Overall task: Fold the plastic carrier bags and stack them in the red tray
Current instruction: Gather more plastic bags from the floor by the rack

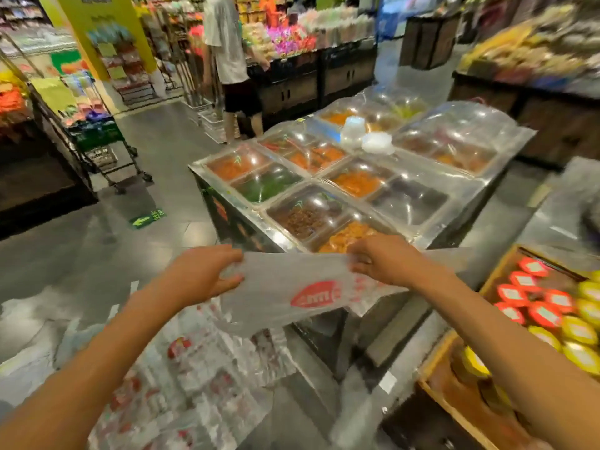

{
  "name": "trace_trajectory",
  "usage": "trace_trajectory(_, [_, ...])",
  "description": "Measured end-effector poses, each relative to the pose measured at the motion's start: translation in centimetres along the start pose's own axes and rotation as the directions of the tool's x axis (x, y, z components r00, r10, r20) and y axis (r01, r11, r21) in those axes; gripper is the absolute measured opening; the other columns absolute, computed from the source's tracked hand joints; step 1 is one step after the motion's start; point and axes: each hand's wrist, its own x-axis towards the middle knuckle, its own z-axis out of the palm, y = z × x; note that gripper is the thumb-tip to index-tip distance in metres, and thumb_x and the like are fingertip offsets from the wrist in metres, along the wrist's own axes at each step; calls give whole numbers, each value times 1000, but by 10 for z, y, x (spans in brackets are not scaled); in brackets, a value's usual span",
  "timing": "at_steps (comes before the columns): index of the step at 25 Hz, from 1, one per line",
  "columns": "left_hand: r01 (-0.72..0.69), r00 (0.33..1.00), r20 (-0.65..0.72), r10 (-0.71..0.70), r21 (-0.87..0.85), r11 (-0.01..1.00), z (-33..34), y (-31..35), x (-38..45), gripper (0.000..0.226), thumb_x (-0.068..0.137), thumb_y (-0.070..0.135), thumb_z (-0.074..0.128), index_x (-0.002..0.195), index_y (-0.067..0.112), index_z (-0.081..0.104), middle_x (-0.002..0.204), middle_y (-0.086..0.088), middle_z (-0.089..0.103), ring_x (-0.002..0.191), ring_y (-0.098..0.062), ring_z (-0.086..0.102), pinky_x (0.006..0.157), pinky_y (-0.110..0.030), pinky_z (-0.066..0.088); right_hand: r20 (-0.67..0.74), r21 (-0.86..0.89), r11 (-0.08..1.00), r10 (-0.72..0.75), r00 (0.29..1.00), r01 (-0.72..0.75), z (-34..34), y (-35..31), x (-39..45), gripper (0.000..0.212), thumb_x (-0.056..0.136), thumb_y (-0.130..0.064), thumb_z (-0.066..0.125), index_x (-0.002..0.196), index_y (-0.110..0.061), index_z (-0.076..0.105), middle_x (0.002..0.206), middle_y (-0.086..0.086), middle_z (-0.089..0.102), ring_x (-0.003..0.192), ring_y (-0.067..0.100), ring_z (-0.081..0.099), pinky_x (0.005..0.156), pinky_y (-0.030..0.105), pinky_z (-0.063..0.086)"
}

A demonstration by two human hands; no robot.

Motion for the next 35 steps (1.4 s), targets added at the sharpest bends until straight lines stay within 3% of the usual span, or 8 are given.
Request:
trace_trajectory(9, [-444, 895, -98, 435, -295, 846, -29, 151, 118, 30, 85, 51, 64, 71, 29, 49, 75, 15, 55, 71, -3, 54, 61, -28, 43, -43, 17, 855, 518, 854, -518, -48, 96, -212, 17, 92, -34, 66, 100, -20, 68, 99, -1, 69, 97, 25, 64, 78, 38, 52])
trace_trajectory(12, [-476, 879, -156, 451, -221, 851, -35, 230, 138, 37, 74, 62, 66, 81, 30, 48, 83, 13, 58, 76, -11, 55, 65, -31, 45, -52, -4, 798, 601, 797, -602, -47, 114, -286, 18, 94, -38, 64, 103, -24, 69, 101, -3, 70, 99, 22, 64, 76, 34, 51])
trace_trajectory(16, [-767, 641, -248, 726, -233, 598, -32, 395, 129, 77, 75, 62, 73, 136, 21, 49, 133, 2, 56, 120, -16, 51, 100, -32, 43, -52, -1, 751, 659, 750, -660, -40, 138, -367, 17, 95, -39, 62, 103, -25, 68, 104, -4, 70, 102, 21, 64, 78, 35, 52])
trace_trajectory(18, [-849, 527, -229, 819, -181, 496, -24, 471, 126, 67, 84, 54, 70, 137, 18, 51, 132, -1, 60, 120, -20, 54, 98, -35, 45, -48, -2, 745, 666, 745, -667, -39, 152, -402, 16, 96, -37, 62, 102, -23, 67, 104, -5, 70, 102, 20, 63, 80, 37, 53])
trace_trajectory(22, [-815, 552, -43, 833, -240, 528, -15, 568, 139, 28, 100, 41, 55, 112, 18, 62, 110, 1, 66, 105, -21, 59, 75, -28, 38, -48, 36, 718, 696, 716, -696, -34, 186, -471, 13, 96, -37, 63, 97, -24, 63, 97, -10, 65, 100, 18, 63, 71, 33, 45])
trace_trajectory(27, [-797, 518, 17, 855, -353, 489, 6, 655, 156, 25, 100, 40, 55, 86, 20, 58, 82, 8, 59, 81, -12, 56, 73, -38, 47, -6, 108, 594, 802, 597, -797, -7, 238, -569, 25, 94, -45, 65, 105, -23, 69, 99, -8, 67, 97, 17, 64, 76, 36, 51])
trace_trajectory(30, [-764, 495, 73, 866, -437, 474, 22, 696, 169, 26, 99, 36, 59, 76, 27, 52, 74, 10, 56, 73, -1, 55, 63, -24, 41, 23, 128, 505, 859, 512, -853, 12, 266, -618, 22, 94, -43, 65, 102, -23, 69, 101, -7, 68, 99, 18, 64, 74, 33, 47])
trace_trajectory(35, [-751, 369, 310, 876, -456, 478, 91, 740, 204, 20, 100, 31, 57, 97, 12, 61, 93, -6, 63, 87, -17, 59, 78, -36, 47, 125, 104, 325, 933, 337, -940, 69, 299, -676, 23, 96, -40, 62, 105, -20, 68, 109, -1, 68, 107, 24, 63, 76, 31, 45])
